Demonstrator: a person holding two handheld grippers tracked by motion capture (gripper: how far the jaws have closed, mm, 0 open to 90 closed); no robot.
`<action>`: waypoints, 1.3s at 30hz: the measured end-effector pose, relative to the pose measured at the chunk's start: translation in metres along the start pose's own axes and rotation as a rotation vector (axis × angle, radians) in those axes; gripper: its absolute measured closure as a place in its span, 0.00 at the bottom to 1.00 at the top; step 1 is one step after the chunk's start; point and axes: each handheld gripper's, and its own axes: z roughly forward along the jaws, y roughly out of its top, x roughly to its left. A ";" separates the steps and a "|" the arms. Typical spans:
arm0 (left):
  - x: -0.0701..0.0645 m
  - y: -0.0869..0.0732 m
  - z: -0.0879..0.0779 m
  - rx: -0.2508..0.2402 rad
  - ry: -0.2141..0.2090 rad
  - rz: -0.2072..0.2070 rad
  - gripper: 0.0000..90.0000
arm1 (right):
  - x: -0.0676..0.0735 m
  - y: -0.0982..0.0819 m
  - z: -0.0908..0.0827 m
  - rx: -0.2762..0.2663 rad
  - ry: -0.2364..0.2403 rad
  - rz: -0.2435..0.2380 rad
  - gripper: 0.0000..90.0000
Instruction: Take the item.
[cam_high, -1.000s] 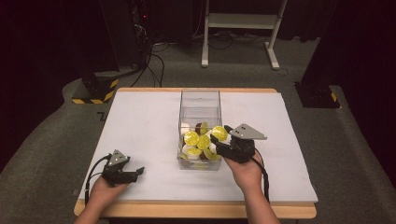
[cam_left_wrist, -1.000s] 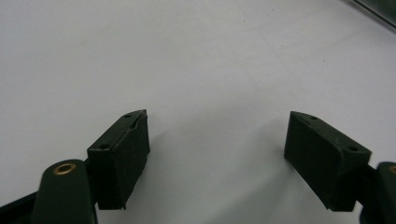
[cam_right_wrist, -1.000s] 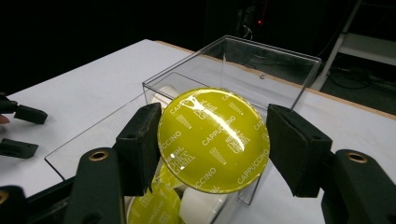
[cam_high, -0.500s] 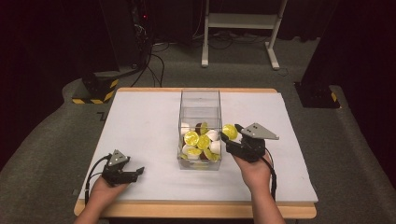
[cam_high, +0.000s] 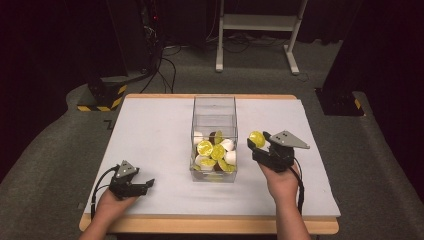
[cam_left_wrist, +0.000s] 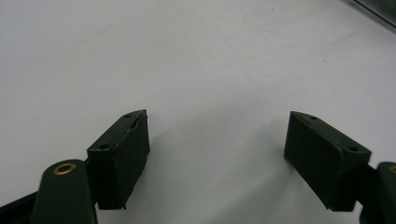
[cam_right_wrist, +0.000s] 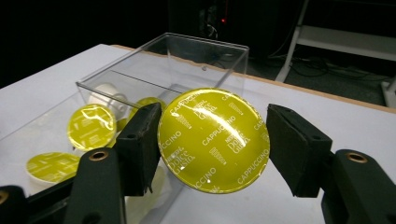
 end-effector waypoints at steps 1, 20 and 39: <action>0.000 0.000 0.000 0.000 0.000 0.000 0.25 | -0.005 -0.002 0.000 0.004 -0.011 0.008 0.43; 0.000 0.000 0.000 0.001 0.000 0.001 0.25 | -0.036 -0.017 0.006 0.038 -0.111 0.049 0.43; 0.001 0.000 0.000 0.005 -0.006 -0.002 0.24 | -0.057 -0.018 0.051 0.117 -0.199 0.042 0.43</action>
